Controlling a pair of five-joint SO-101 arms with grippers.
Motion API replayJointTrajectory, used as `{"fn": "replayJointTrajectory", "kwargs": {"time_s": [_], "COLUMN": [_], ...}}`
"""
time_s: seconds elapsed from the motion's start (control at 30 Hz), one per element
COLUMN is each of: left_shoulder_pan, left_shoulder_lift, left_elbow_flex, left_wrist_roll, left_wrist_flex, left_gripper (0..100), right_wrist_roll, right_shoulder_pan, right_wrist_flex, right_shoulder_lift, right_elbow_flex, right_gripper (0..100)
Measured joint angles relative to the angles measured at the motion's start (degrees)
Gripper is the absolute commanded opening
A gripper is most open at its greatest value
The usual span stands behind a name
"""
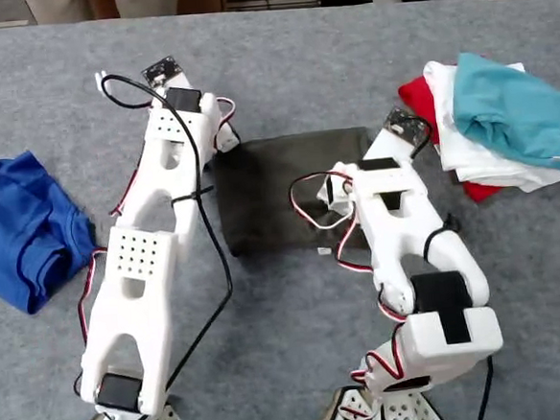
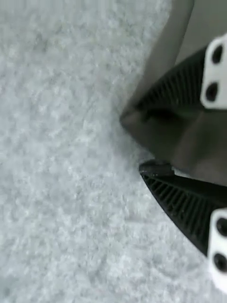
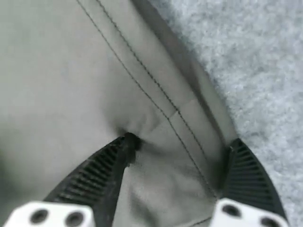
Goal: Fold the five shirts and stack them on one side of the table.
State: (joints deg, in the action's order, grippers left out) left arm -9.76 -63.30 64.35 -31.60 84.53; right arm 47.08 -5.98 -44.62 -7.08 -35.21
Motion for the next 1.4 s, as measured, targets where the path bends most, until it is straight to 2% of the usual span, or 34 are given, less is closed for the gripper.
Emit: {"fn": "replayJointTrajectory", "kwargs": {"time_s": [0.13, 0.33, 0.57, 0.63, 0.77, 0.9, 1.13, 1.4], "left_shoulder_pan": [-0.7, -2.0, -2.5, -2.5, -2.0, 1.4, 9.4, 17.1], "left_shoulder_lift": [0.0, 0.0, 0.0, 0.0, 0.0, -0.2, -0.2, -0.2], "left_elbow_flex": [0.3, 0.3, 0.3, 0.3, 0.3, 4.1, 15.1, 13.6], "left_wrist_roll": [-0.1, 0.1, 0.2, 0.2, -0.4, -5.9, -6.9, -1.4], "left_wrist_flex": [-1.1, -2.5, -2.7, -2.7, -1.8, 2.5, 8.0, 10.7], "left_gripper": [4, 2, 2, 7, 24, 26, 26, 26], "right_wrist_roll": [0.0, -1.2, -2.0, -2.0, -2.1, -2.4, -10.3, -25.4], "right_shoulder_pan": [0.6, 0.8, 2.5, 2.6, 2.6, 2.6, 5.1, 8.9], "right_wrist_flex": [-0.1, -0.3, -6.1, -6.5, -6.7, -6.7, -6.9, -7.1], "right_shoulder_lift": [0.0, -0.4, 1.6, 2.8, 3.8, 3.9, 3.9, 3.9], "right_elbow_flex": [0.0, 0.9, 3.0, 3.0, 2.9, 3.1, 8.9, 18.7], "right_gripper": [1.2, 0.5, 0.5, 0.4, 0.4, 0.4, 0.4, 0.4]}}
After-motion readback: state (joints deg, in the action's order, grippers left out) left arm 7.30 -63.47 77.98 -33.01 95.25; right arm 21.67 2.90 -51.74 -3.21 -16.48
